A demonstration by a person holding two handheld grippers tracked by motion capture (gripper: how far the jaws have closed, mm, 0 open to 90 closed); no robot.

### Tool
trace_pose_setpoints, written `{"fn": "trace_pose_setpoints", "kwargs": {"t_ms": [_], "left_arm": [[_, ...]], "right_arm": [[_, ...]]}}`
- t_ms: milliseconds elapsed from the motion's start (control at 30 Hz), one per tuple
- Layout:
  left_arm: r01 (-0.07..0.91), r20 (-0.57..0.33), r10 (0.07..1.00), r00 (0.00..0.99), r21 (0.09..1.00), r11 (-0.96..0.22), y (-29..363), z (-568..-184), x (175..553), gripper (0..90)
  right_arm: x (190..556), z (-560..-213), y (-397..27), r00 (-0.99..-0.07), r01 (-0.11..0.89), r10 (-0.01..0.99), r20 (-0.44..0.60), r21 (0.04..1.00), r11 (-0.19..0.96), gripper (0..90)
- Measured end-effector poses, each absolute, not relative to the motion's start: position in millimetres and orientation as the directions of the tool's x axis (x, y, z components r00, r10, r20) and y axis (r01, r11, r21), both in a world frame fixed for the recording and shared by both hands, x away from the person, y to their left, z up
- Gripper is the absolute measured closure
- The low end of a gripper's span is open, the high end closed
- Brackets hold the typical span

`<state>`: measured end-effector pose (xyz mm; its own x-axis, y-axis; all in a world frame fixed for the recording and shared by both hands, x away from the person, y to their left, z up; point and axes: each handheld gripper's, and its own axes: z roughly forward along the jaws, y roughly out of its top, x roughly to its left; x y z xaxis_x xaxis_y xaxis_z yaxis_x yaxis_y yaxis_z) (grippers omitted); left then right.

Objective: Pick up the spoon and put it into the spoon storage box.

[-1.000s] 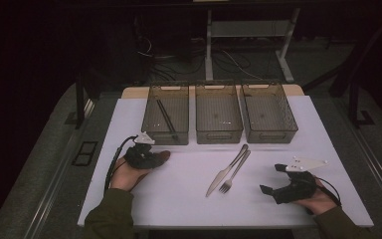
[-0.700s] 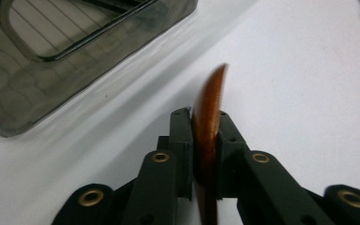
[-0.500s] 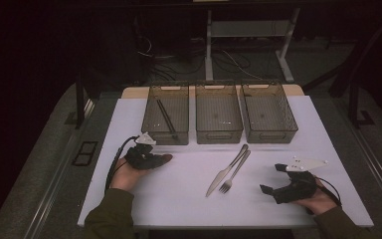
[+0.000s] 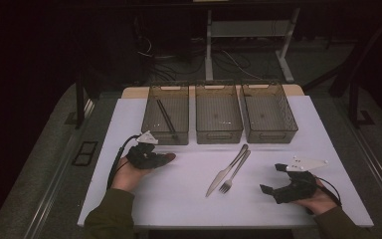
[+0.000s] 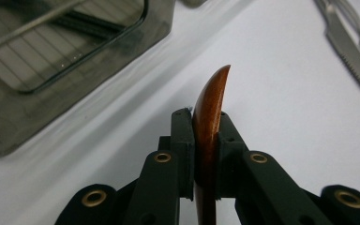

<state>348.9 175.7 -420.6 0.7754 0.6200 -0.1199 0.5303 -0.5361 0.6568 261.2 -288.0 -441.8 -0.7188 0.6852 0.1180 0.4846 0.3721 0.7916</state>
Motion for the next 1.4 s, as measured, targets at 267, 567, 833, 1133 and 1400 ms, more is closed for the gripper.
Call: {"fn": "trace_pose_setpoints", "kwargs": {"t_ms": [267, 567, 833, 1133, 1400], "left_arm": [[0.521, -0.131, 0.615, 0.778, 0.681, -0.514, 171.1, -411.1, 345.8, 81.0], [0.502, -0.14, 0.597, 0.79, 0.707, -0.498, 161.0, -400.0, 350.3, 81.0], [0.483, -0.153, 0.573, 0.805, 0.729, -0.485, 145.3, -387.4, 359.9, 81.0], [0.45, -0.151, 0.546, 0.824, 0.76, -0.469, 121.6, -365.3, 371.8, 81.0], [0.423, -0.127, 0.523, 0.843, 0.759, -0.496, 96.4, -352.0, 391.2, 81.0]], "right_arm": [[261.0, -441.6, -287.8, -0.718, 0.486, 0.685, 0.121, 0.792, 0.37, 3.9], [261.9, -441.4, -288.7, -0.713, 0.488, 0.689, 0.126, 0.796, 0.359, 3.9], [262.2, -440.2, -291.0, -0.71, 0.491, 0.69, 0.141, 0.801, 0.341, 3.9], [262.7, -438.2, -295.0, -0.693, 0.499, 0.703, 0.162, 0.811, 0.306, 3.9], [262.6, -438.5, -294.1, -0.695, 0.502, 0.7, 0.164, 0.808, 0.309, 3.9]]}}
